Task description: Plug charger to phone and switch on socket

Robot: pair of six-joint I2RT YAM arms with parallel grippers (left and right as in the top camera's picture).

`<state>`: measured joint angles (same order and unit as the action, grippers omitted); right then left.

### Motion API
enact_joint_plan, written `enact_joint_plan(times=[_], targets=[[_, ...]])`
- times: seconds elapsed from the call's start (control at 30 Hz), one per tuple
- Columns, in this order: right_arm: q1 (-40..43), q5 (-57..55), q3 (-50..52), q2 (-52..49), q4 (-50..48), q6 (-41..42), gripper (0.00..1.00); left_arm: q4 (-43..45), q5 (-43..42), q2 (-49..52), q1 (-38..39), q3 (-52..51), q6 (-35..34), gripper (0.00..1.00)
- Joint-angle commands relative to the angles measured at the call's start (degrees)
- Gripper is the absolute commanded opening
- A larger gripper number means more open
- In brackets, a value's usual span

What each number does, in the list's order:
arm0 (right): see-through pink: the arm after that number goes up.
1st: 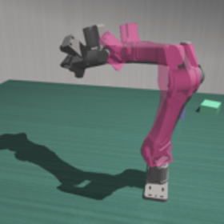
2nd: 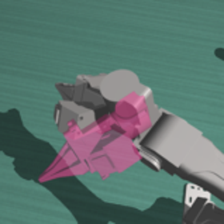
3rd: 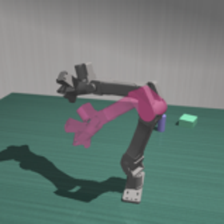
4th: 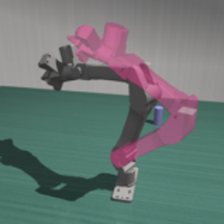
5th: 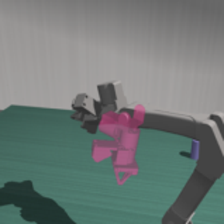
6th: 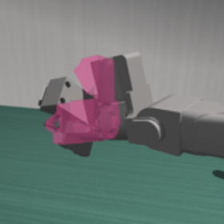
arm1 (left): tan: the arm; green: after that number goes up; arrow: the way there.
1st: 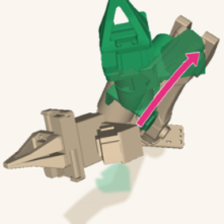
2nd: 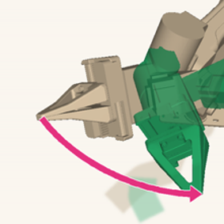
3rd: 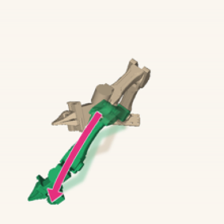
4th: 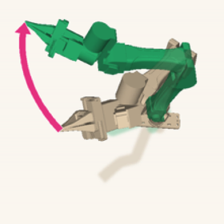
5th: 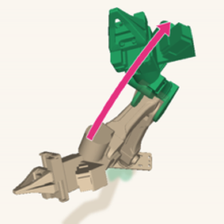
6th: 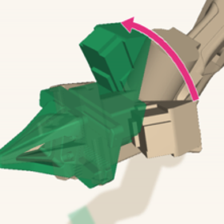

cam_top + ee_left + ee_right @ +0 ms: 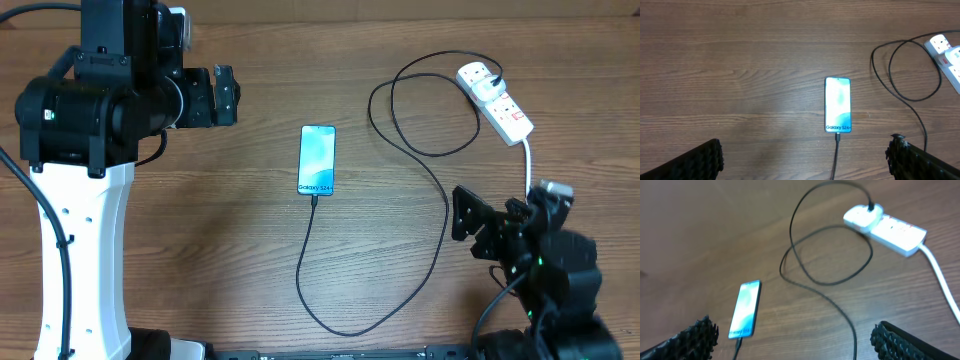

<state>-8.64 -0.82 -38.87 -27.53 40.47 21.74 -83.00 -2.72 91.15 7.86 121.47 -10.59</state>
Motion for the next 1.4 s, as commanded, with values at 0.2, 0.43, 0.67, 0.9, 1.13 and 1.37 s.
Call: enact_joint_plan(times=[0.2, 0.43, 0.67, 0.9, 1.13, 1.37], targets=[[1.66, 1.01, 16.72, 13.14, -13.62, -5.38, 1.00, 0.07, 0.35, -0.39, -0.04, 0.13, -0.59, 1.00], [2.43, 2.58, 25.07, 19.28, -22.64, -7.23, 1.00, 0.07, 0.35, -0.39, -0.04, 0.13, -0.59, 1.00], [5.42, 6.75, 29.62, 23.19, -26.12, -13.29, 1.00, 0.07, 0.35, -0.39, -0.04, 0.13, -0.59, 1.00], [6.78, 6.99, 35.04, 27.34, -32.61, -14.58, 1.00, 0.07, 0.35, -0.39, -0.04, 0.13, -0.59, 1.00], [7.80, 6.93, 38.40, 27.41, -39.19, -16.57, 1.00, 0.07, 0.35, -0.39, -0.04, 0.13, -0.59, 1.00], [7.63, 6.93, 38.40, 27.41, -37.11, -18.82, 1.00, 0.07, 0.35, -0.39, -0.04, 0.13, -0.59, 1.00]])
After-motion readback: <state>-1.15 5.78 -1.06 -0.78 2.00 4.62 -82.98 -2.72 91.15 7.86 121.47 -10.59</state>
